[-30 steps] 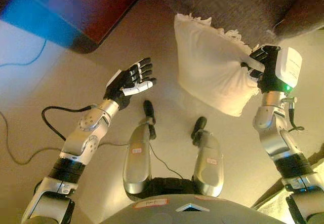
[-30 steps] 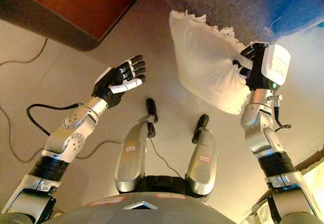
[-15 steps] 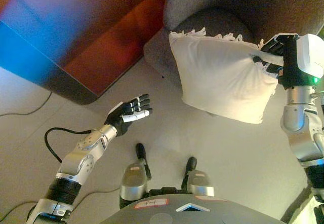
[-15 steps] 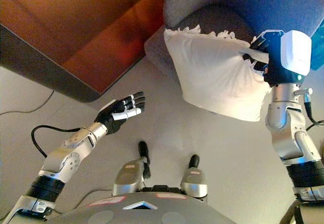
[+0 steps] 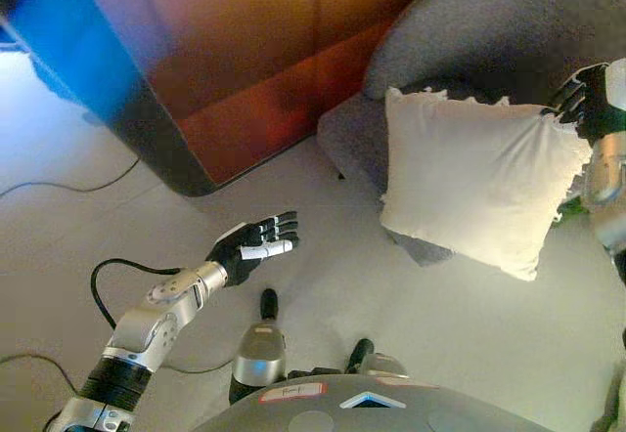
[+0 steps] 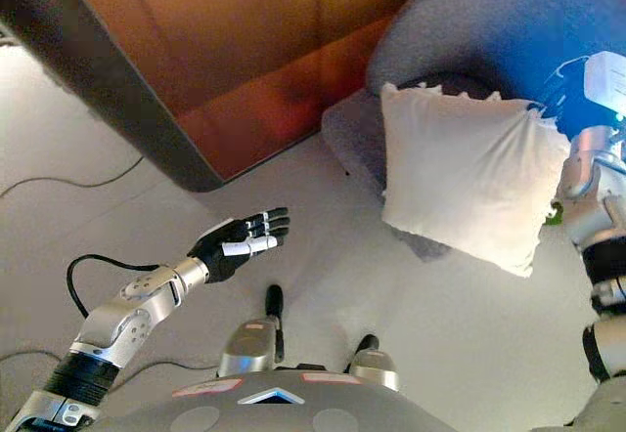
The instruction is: Pick up the pillow and put it on the sofa.
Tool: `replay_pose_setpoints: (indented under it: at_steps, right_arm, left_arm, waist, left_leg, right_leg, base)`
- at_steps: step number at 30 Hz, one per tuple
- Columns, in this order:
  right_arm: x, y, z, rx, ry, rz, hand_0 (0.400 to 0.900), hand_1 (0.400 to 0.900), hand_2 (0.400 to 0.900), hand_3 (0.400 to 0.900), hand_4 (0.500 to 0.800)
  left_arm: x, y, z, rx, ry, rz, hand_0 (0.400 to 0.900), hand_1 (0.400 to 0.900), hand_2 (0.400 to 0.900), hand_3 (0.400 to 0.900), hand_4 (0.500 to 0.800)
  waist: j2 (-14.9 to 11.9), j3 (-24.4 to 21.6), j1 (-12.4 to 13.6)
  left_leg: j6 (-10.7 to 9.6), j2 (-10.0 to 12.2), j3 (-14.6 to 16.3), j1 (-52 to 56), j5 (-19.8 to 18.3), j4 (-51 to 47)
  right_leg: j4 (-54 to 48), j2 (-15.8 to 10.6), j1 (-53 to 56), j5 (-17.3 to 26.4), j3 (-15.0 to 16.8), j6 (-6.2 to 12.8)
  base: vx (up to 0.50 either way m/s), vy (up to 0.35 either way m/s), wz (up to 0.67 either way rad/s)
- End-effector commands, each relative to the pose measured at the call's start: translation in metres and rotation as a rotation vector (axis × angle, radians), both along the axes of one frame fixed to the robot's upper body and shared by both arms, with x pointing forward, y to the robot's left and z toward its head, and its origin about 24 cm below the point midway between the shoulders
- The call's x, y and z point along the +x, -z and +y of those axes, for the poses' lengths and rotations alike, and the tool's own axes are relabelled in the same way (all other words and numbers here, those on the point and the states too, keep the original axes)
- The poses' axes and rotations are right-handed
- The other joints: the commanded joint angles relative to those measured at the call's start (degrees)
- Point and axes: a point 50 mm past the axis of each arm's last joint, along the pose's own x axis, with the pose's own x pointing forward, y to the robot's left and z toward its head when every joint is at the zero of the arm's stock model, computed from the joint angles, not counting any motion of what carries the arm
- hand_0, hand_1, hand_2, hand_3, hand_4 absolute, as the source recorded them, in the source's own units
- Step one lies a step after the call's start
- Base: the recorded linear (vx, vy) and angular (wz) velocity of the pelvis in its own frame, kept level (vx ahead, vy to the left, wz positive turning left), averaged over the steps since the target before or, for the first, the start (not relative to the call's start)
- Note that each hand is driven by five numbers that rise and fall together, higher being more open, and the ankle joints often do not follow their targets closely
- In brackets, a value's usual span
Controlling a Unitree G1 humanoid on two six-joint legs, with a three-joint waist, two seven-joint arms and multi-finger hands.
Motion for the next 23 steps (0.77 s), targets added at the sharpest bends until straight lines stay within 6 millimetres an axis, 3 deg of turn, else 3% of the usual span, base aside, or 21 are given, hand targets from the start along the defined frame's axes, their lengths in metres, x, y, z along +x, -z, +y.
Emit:
replay_pose_setpoints:
  at_steps: [1, 7, 23]
  right_arm:
    - [0.003, -0.132, -0.014, -0.137, 0.164, -0.418, 0.900, 0.900, 0.900, 0.900, 0.800]
    - [0.001, -0.145, -0.017, -0.129, 0.225, -0.477, 0.900, 0.900, 0.900, 0.900, 0.800]
    - [0.014, -0.119, 0.006, -0.114, 0.078, -0.459, 0.900, 0.900, 0.900, 0.900, 0.800]
  left_arm:
    - [0.019, -0.039, -0.024, -0.070, 0.205, -0.176, 0.900, 0.900, 0.900, 0.900, 0.800]
    - [0.015, -0.041, -0.021, -0.057, 0.283, -0.182, 0.900, 0.900, 0.900, 0.900, 0.800]
    - [0.001, -0.027, -0.024, -0.104, 0.259, -0.121, 0.900, 0.900, 0.900, 0.900, 0.800]
  waist:
    - [-2.89, -3.94, 5.90]
    - [-3.25, -3.00, 7.84]
    - [-2.37, -6.75, 5.71]
  left_leg:
    - [-2.79, 3.34, -0.73, 2.10, -7.50, -0.41]
    - [-3.05, 3.93, -2.35, 1.92, -8.50, -0.41]
    - [-1.92, 3.18, 0.75, 7.02, -9.64, -0.41]
  right_leg:
    - [-0.10, 0.14, -4.50, 2.98, -0.84, 1.17]
    - [-0.10, 0.81, -3.34, 1.89, -1.29, 1.93]
    - [-0.10, -0.94, -0.16, 2.30, -1.49, 2.50]
  base:
    - [-0.15, -0.107, 0.25]
    - [0.04, -0.046, 0.14]
    - [0.05, 0.046, -0.05]
